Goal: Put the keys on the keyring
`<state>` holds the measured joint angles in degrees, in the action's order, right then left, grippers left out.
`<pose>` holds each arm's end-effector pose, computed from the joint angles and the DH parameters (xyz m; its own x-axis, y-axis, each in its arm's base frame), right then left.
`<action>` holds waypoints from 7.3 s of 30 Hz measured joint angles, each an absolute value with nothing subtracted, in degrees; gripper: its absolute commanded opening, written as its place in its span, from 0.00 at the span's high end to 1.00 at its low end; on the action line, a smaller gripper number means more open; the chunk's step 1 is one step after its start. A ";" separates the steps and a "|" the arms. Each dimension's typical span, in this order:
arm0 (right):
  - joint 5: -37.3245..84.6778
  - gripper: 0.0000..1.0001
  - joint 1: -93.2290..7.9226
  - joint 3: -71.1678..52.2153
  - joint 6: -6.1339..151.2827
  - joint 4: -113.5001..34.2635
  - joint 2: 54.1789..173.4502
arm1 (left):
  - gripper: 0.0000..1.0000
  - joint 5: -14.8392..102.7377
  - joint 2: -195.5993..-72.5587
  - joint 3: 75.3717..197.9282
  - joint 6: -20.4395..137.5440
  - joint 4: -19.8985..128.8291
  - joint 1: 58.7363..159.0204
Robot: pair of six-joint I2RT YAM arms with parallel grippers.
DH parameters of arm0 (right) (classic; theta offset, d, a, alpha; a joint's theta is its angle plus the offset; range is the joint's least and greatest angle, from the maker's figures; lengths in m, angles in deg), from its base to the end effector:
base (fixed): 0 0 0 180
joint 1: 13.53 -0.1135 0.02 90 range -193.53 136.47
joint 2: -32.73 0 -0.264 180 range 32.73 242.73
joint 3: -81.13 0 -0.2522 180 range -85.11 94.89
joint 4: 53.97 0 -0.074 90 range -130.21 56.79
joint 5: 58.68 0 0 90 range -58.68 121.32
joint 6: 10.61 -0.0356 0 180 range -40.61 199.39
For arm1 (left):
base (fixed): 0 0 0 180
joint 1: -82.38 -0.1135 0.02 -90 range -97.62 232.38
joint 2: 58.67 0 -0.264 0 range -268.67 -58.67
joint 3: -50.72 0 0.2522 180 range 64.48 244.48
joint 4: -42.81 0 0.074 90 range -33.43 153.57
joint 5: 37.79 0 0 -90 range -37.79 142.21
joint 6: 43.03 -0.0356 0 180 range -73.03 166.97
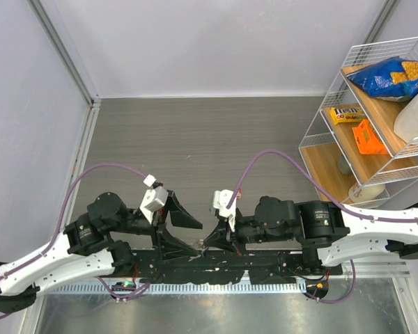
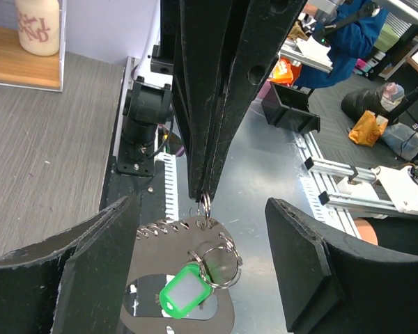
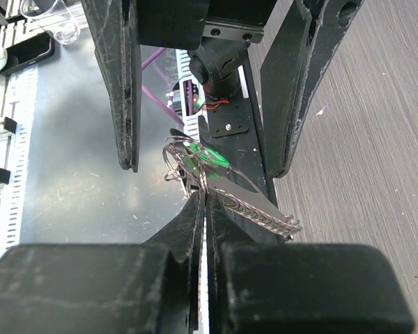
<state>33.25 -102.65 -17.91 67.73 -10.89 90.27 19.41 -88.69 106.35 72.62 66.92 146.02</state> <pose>0.0045 0.2129 0.3996 -0.2069 -0.3199 -0.9246 -0.9772 0.1141 0.1792 0.0372 -0.1185 0.3573 -0.4196 0.0273 -0.9073 0.9007 -0.1111 -0.4199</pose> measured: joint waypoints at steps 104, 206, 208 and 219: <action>36.81 0.65 -102.30 -24.36 70.33 -16.75 84.39 | 1.00 27.35 -89.94 109.36 73.69 71.46 146.32; 25.01 0.94 -100.79 -23.24 82.48 -17.10 85.25 | 0.02 32.99 -82.95 105.36 78.54 66.79 146.12; 24.31 0.94 -100.79 -22.17 82.29 -17.03 85.31 | 0.04 30.87 -83.45 105.36 77.98 64.71 146.12; 22.50 0.94 -100.79 -16.49 78.77 -16.64 89.24 | 0.27 21.53 -85.98 104.73 76.08 57.19 146.12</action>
